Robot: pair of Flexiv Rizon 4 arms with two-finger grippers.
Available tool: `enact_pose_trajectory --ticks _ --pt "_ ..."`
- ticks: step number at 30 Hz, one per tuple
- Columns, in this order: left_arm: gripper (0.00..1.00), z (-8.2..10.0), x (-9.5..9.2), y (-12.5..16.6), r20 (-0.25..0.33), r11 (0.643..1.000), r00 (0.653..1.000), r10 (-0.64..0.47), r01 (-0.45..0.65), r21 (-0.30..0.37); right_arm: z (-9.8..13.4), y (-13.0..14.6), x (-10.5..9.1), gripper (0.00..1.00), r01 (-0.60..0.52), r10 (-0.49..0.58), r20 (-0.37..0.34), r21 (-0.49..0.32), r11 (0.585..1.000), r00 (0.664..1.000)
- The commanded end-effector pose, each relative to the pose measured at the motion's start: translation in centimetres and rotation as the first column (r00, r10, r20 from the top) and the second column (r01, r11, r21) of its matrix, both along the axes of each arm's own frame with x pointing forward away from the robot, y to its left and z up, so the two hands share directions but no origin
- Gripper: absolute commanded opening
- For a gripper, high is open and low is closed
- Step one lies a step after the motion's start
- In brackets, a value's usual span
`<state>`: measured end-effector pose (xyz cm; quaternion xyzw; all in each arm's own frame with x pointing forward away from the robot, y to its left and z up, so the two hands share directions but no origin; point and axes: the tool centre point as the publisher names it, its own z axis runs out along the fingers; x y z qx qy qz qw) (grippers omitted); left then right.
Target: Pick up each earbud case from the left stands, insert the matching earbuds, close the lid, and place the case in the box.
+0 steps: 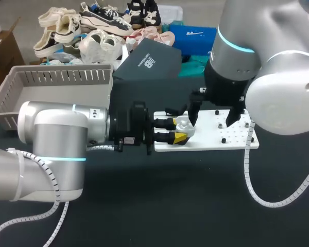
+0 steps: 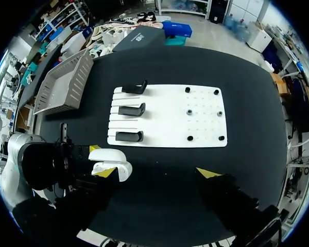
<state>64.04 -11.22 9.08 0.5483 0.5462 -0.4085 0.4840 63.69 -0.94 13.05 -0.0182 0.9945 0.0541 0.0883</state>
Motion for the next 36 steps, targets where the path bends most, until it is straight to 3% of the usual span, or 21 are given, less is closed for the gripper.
enact_pose_trajectory --ticks 1,36 --pt "0.0 -0.1 -0.1 -0.1 0.003 1.0 1.0 0.005 -0.005 -0.002 -0.1 0.2 0.2 0.94 0.001 -0.001 -0.005 -0.002 1.0 1.0" --pt "0.0 -0.1 -0.1 -0.1 0.003 1.0 1.0 0.005 -0.005 -0.002 0.4 1.6 -0.3 0.94 -0.039 0.039 0.003 0.008 0.999 0.999"
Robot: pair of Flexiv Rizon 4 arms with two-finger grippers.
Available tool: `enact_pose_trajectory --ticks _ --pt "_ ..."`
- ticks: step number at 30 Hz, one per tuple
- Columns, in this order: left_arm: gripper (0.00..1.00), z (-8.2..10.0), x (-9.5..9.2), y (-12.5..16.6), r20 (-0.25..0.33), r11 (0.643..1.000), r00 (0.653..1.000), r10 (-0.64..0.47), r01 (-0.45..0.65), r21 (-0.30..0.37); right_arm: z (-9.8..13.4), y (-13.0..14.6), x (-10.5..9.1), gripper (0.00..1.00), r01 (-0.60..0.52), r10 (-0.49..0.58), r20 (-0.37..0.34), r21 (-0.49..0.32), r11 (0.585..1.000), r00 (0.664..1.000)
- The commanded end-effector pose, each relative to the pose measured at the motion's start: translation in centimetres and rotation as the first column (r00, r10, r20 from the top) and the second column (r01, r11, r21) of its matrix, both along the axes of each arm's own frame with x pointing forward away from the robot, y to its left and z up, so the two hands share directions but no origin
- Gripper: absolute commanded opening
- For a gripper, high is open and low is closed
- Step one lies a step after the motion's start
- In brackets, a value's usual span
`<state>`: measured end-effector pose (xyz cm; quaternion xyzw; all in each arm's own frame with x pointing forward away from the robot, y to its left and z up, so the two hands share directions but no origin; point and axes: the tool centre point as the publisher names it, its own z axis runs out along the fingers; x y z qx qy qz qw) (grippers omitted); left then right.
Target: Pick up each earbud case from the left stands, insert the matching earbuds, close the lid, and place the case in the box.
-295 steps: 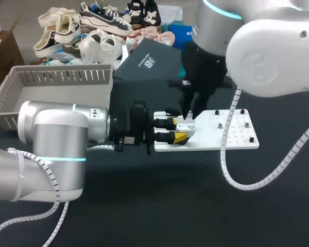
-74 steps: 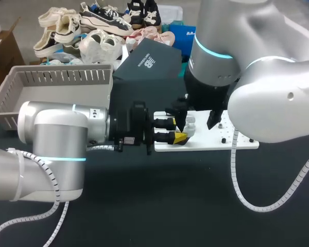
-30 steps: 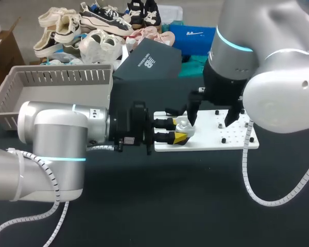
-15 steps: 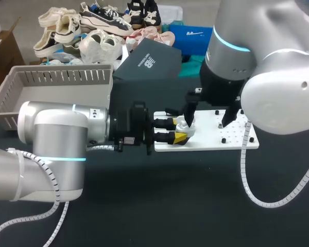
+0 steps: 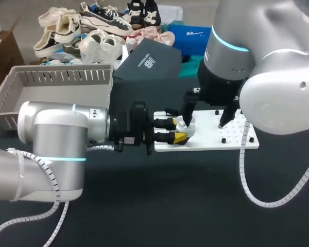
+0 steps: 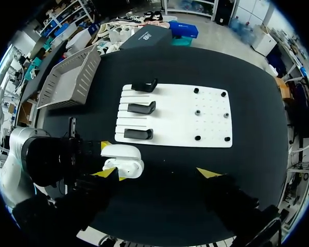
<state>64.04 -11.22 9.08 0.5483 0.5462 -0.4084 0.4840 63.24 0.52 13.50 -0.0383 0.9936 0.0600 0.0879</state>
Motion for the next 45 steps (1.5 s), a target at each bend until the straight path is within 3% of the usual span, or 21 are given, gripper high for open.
enact_pose_trajectory --ticks 1,13,21,29,45 --pt "0.0 -0.1 -0.1 -0.1 0.003 1.0 1.0 0.005 -0.005 -0.002 -0.1 0.1 0.1 0.94 0.002 -0.002 0.002 0.002 1.0 1.0" --pt "0.0 -0.1 -0.1 -0.1 0.003 1.0 1.0 0.005 -0.005 -0.002 0.6 0.3 0.0 0.95 -0.006 0.005 0.018 0.019 1.0 1.0" --pt "0.0 -0.1 -0.1 -0.1 0.003 1.0 1.0 0.005 -0.005 -0.002 1.4 -1.2 -1.4 0.98 -0.011 0.009 0.035 0.057 0.998 0.999" --pt "0.0 -0.1 -0.1 -0.1 0.003 1.0 1.0 0.005 -0.005 -0.002 -0.2 -1.1 -1.9 0.97 -0.005 0.005 -0.001 0.057 0.998 1.0" --pt "0.0 -0.1 -0.1 -0.1 0.003 1.0 1.0 0.005 -0.005 -0.002 -1.1 0.2 -0.9 0.96 -0.029 0.03 -0.027 0.049 0.998 0.999"
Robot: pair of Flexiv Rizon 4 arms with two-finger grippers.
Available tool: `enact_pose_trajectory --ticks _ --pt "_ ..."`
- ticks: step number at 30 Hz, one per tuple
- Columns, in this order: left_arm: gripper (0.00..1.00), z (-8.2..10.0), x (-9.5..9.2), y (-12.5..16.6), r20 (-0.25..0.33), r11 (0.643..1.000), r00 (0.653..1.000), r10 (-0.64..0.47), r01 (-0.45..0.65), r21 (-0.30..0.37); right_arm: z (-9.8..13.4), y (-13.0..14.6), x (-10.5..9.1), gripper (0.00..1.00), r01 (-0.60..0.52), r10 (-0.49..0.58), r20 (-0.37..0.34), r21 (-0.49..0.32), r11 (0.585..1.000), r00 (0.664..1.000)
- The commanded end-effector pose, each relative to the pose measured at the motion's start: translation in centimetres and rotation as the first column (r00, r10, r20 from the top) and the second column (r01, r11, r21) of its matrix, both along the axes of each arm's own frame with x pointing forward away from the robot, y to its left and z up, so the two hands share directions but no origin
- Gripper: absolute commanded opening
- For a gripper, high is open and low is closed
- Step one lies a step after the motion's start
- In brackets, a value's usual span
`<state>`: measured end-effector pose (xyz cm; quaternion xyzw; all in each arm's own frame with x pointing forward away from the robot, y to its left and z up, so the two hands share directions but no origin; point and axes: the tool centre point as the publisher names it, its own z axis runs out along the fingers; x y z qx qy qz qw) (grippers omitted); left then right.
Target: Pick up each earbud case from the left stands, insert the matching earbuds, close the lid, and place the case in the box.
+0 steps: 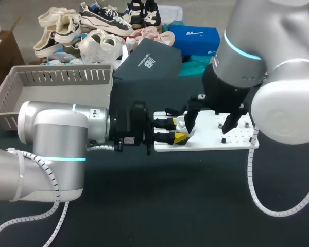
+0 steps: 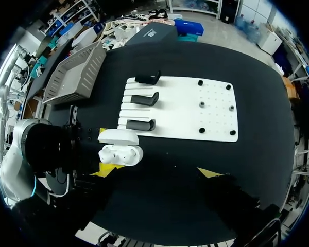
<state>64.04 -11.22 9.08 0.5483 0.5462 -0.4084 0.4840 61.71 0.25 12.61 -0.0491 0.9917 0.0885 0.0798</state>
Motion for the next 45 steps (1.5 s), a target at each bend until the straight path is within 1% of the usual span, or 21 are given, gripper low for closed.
enact_pose_trajectory --ticks 1,12,14,16,19,27,33,35,38,41,45 --pt "0.0 -0.1 -0.1 0.0 0.003 1.0 1.0 0.005 -0.005 -0.002 -0.2 0.6 0.7 0.96 -0.004 0.004 -0.011 -0.006 1.0 1.0" --pt "0.0 -0.1 -0.1 0.0 0.003 1.0 1.0 0.005 -0.005 -0.002 0.0 1.1 1.1 0.97 -0.015 0.014 -0.01 -0.009 1.0 1.0" --pt "0.0 -0.1 -0.1 0.0 0.003 1.0 1.0 0.005 -0.005 -0.002 0.5 1.0 0.8 0.97 -0.019 0.019 0.003 -0.007 1.0 1.0" --pt "0.0 -0.1 -0.1 0.0 0.003 1.0 1.0 0.005 -0.005 -0.002 1.1 0.8 0.7 0.99 -0.019 0.019 0.016 -0.006 1.0 1.0" --pt "0.0 -0.1 -0.1 0.0 0.003 1.0 1.0 0.005 -0.005 -0.002 1.7 0.4 1.0 1.0 0.006 -0.005 0.033 -0.015 1.0 0.999" --pt "0.0 -0.1 -0.1 0.0 0.003 1.0 1.0 0.005 -0.005 -0.002 1.5 0.2 2.9 1.0 0.082 -0.081 0.038 -0.045 0.996 0.996" --pt "0.0 -0.1 -0.1 0.0 0.003 1.0 1.0 0.005 -0.005 -0.002 1.6 0.3 4.7 1.0 0.123 -0.122 0.032 -0.022 0.992 0.992" --pt "0.0 -0.1 -0.1 0.0 0.003 1.0 1.0 0.005 -0.005 -0.002 1.9 0.2 5.4 1.0 0.128 -0.129 0.019 0.016 0.992 0.991" --pt "0.0 -0.1 -0.1 0.0 0.003 1.0 1.0 0.005 -0.005 -0.002 1.9 0.0 6.2 1.0 0.145 -0.145 0.011 0.024 0.989 0.989" --pt "0.0 -0.1 -0.1 0.0 0.003 1.0 1.0 0.005 -0.005 -0.002 1.3 0.0 6.9 1.0 0.16 -0.16 -0.007 0.012 0.987 0.987" --pt "0.0 -0.1 -0.1 0.0 0.003 1.0 1.0 0.005 -0.005 -0.002 0.0 0.1 7.0 1.0 0.162 -0.162 -0.039 -0.003 0.987 0.986"
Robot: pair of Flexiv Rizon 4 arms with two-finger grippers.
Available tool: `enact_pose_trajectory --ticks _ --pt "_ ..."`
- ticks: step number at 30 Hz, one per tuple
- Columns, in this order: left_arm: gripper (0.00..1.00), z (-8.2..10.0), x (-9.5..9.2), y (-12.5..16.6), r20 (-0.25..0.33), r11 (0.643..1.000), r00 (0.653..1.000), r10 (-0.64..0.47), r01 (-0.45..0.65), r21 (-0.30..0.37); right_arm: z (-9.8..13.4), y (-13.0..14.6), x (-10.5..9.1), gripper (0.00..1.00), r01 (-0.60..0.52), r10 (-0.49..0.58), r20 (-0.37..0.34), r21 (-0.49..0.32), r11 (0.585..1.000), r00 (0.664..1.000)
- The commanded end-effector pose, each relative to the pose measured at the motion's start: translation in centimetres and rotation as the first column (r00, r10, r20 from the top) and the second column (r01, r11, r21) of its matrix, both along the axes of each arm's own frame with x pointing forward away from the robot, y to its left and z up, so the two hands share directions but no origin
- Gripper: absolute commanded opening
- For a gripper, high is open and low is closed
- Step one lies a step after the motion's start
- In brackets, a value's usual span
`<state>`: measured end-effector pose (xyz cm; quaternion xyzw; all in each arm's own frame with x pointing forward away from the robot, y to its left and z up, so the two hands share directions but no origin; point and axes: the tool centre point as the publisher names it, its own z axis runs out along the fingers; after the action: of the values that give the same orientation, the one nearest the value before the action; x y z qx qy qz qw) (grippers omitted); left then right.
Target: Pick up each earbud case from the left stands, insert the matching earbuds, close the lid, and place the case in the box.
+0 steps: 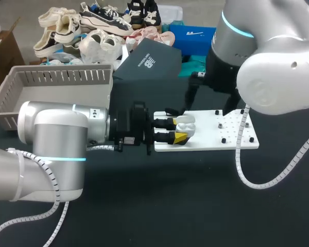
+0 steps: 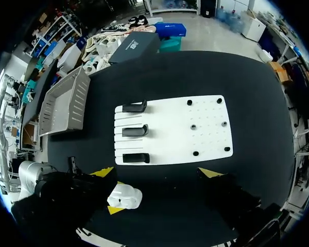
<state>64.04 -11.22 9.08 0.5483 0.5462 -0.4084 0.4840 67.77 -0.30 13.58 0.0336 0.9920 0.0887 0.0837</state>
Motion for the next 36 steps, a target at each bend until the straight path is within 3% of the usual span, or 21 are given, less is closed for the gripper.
enact_pose_trajectory --ticks 1,6,13,30,36 --pt "0.0 -0.1 -0.1 0.0 0.003 1.0 1.0 0.005 -0.005 -0.002 -1.3 0.6 0.9 1.0 -0.002 0.001 -0.04 -0.011 1.0 0.999" --pt "0.0 -0.1 -0.1 0.0 0.003 1.0 1.0 0.005 -0.005 -0.002 -2.0 0.5 0.4 1.0 -0.004 0.003 -0.056 -0.015 1.0 0.998" --pt "0.0 -0.1 -0.1 0.0 0.003 1.0 1.0 0.005 -0.005 -0.002 -1.9 -0.4 -1.9 1.0 -0.007 0.005 -0.06 -0.031 0.999 0.998" --pt "0.0 -0.1 -0.1 0.0 0.003 1.0 1.0 0.005 -0.005 -0.002 0.1 -1.3 -3.2 1.0 -0.006 0.006 0.005 -0.015 1.0 1.0" --pt "0.0 -0.1 -0.1 0.0 0.003 1.0 1.0 0.005 -0.005 -0.002 1.4 -2.2 -3.4 1.0 -0.003 0.003 0.061 -0.01 1.0 0.998"
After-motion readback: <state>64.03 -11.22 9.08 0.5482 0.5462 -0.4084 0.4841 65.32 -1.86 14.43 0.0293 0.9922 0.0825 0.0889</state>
